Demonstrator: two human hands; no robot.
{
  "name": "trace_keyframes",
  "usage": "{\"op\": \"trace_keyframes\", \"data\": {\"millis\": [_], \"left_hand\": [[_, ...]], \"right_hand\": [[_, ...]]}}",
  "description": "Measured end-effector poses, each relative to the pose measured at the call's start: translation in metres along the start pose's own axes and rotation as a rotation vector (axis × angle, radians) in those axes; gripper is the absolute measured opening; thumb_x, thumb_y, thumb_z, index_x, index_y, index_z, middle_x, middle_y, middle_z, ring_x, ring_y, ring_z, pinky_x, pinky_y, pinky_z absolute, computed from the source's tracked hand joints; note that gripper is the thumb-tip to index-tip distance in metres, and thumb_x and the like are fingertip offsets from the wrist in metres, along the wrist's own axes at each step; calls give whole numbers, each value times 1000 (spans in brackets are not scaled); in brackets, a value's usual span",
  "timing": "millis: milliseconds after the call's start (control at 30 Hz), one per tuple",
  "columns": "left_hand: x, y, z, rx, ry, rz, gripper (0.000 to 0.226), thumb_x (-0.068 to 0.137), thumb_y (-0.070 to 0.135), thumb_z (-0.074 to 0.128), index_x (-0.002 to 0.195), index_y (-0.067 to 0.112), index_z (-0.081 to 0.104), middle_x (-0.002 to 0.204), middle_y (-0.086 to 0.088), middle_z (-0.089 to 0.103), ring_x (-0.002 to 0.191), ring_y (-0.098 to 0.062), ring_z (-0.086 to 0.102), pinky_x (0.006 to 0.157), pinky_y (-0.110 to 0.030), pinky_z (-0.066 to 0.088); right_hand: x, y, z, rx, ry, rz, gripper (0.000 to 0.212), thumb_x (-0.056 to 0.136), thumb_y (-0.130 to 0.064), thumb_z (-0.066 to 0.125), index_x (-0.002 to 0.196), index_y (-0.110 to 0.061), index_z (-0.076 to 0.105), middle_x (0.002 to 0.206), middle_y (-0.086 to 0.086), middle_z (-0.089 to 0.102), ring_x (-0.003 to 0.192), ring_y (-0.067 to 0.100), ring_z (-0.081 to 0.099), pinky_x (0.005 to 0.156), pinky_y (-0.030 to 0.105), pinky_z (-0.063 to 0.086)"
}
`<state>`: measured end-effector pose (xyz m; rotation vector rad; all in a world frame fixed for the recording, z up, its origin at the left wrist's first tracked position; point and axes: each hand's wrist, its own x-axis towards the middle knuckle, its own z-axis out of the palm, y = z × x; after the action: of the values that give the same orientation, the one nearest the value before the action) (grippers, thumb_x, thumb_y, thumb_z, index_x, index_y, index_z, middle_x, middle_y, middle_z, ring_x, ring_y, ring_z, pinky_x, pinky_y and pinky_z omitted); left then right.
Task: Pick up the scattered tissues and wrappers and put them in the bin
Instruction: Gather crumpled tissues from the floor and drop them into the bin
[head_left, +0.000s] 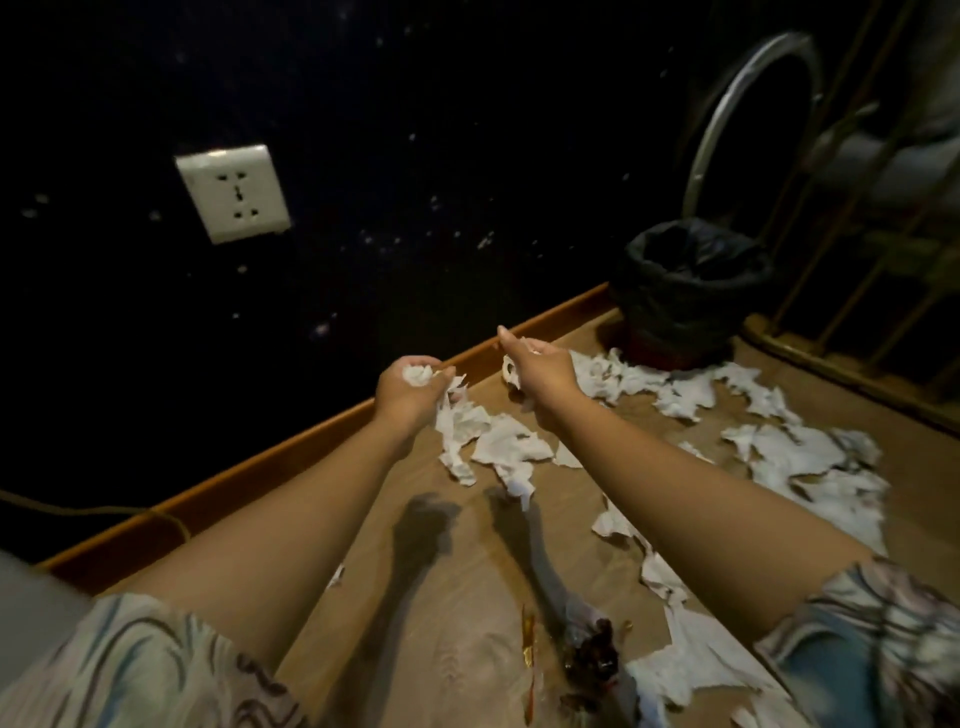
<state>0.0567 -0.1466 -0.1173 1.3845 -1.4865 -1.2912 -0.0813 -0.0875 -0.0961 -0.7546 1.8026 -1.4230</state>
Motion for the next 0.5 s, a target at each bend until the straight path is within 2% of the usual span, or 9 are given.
{"op": "trace_keyframes", "data": {"millis": [67, 100, 167, 200, 233, 300, 367, 433, 500], "left_hand": [[-1, 8, 8, -46, -30, 13, 22, 92, 23, 66, 113, 19, 60, 95, -5, 69, 71, -11, 69, 53, -19, 53], [-1, 13, 11, -51, -39, 26, 21, 93, 25, 65, 112, 18, 61, 95, -6, 70, 69, -10, 67, 51, -18, 52], [1, 21, 17, -48, -28, 49, 22, 92, 32, 66, 108, 18, 64, 95, -6, 70, 69, -12, 65, 53, -20, 50], [3, 24, 20, -51, -18, 48, 24, 90, 36, 67, 106, 17, 66, 93, -5, 70, 70, -12, 64, 54, -21, 48], [5, 26, 23, -59, -9, 42, 27, 88, 39, 69, 103, 16, 67, 91, -5, 70, 72, -13, 63, 54, -22, 47], [8, 27, 31, -73, 1, 22, 32, 84, 42, 72, 97, 13, 67, 89, -6, 69, 78, -17, 65, 58, -25, 48], [11, 26, 41, -99, 5, -20, 26, 82, 36, 76, 90, 14, 65, 90, -9, 70, 82, -22, 67, 64, -31, 54], [16, 25, 56, -124, 12, -80, 18, 81, 26, 78, 88, 15, 64, 92, -11, 71, 81, -23, 68, 69, -36, 58], [22, 26, 74, -147, 11, -126, 14, 81, 18, 77, 88, 17, 65, 89, -10, 70, 79, -23, 67, 75, -39, 59]], "right_hand": [[-1, -12, -6, 24, 47, 46, 38, 89, -60, 54, 81, -26, 67, 64, -2, 51, 55, 12, 47, 46, 24, 39], [0, -15, -9, 39, 67, 61, 44, 88, -64, 52, 82, -23, 68, 63, 0, 53, 54, 12, 48, 48, 24, 42], [5, -20, -15, 100, 94, 96, 49, 87, -67, 50, 80, -21, 65, 87, 6, 70, 69, 12, 59, 69, 34, 53], [8, -21, -19, 153, 97, 117, 48, 87, -66, 50, 78, -21, 61, 104, 5, 70, 81, 13, 62, 80, 37, 53], [13, -23, -24, 226, 88, 139, 47, 88, -64, 51, 79, -19, 59, 110, 3, 67, 87, 15, 63, 83, 38, 53], [23, -24, -34, 401, 58, 183, 41, 89, -58, 56, 82, -17, 56, 101, 1, 67, 68, 13, 60, 62, 29, 50], [40, -19, -44, 504, 41, 224, 35, 90, -48, 61, 87, -14, 56, 80, 2, 61, 54, 12, 47, 44, 23, 36], [59, -10, -53, 578, 16, 261, 26, 90, -39, 61, 88, -13, 55, 71, 2, 48, 54, 12, 43, 38, 22, 31], [77, -3, -62, 629, -9, 285, 20, 86, -31, 60, 93, -14, 54, 73, 3, 46, 60, 14, 45, 36, 20, 31]]}}
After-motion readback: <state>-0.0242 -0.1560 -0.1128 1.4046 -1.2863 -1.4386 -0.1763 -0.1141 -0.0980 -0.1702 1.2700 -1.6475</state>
